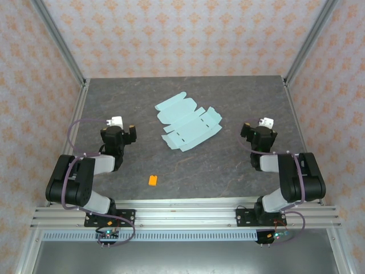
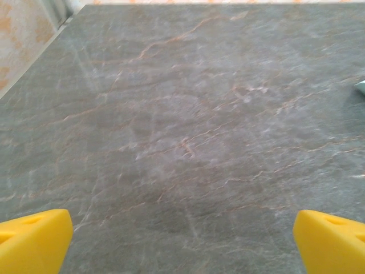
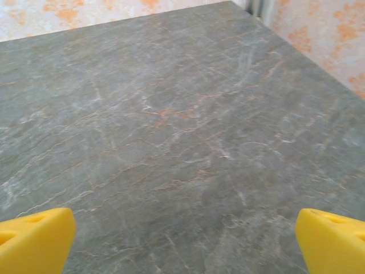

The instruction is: Fold the paper box

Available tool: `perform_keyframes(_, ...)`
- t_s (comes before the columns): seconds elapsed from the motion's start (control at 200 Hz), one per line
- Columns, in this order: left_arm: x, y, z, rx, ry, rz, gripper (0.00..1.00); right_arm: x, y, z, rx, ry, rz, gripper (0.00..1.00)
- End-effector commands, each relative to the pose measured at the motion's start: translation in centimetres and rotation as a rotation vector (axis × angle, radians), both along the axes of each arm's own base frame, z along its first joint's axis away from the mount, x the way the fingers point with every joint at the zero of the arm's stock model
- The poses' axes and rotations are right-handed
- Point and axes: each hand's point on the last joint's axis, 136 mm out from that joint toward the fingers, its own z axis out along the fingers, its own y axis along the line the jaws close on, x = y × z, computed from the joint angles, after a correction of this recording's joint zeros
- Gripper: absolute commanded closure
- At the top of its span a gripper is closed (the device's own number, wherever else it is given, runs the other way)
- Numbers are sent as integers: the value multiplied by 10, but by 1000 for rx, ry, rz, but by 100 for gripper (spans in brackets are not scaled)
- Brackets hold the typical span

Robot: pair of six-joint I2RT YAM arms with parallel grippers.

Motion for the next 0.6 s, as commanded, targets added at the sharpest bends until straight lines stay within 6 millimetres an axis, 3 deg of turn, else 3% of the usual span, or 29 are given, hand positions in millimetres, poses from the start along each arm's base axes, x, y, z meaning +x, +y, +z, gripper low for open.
perform_keyframes(0.0, -7, 31, 45, -6, -28, 183, 0, -17, -23, 42, 4, -104, -149, 1)
perform_keyframes(0.12, -23, 31, 79, -154, -68, 257, 0, -48, -45, 89, 91, -226, -327, 1)
perform_keyframes(0.245, -28, -10, 103, -345, -70, 129, 0, -56, -20, 121, 236, -229, -199, 3)
perform_keyframes(0.375, -31, -75, 107, -485, 9, -63, 0, -56, 18, 119, 329, -111, -62, 6)
perform_keyframes(0.495, -41, -121, 88, -542, 146, -175, 0, -56, 62, 108, 332, 41, 90, 8)
perform_keyframes(0.596, -50, -145, 70, -542, 250, -235, 0, -52, 97, 97, 347, 169, 212, 10)
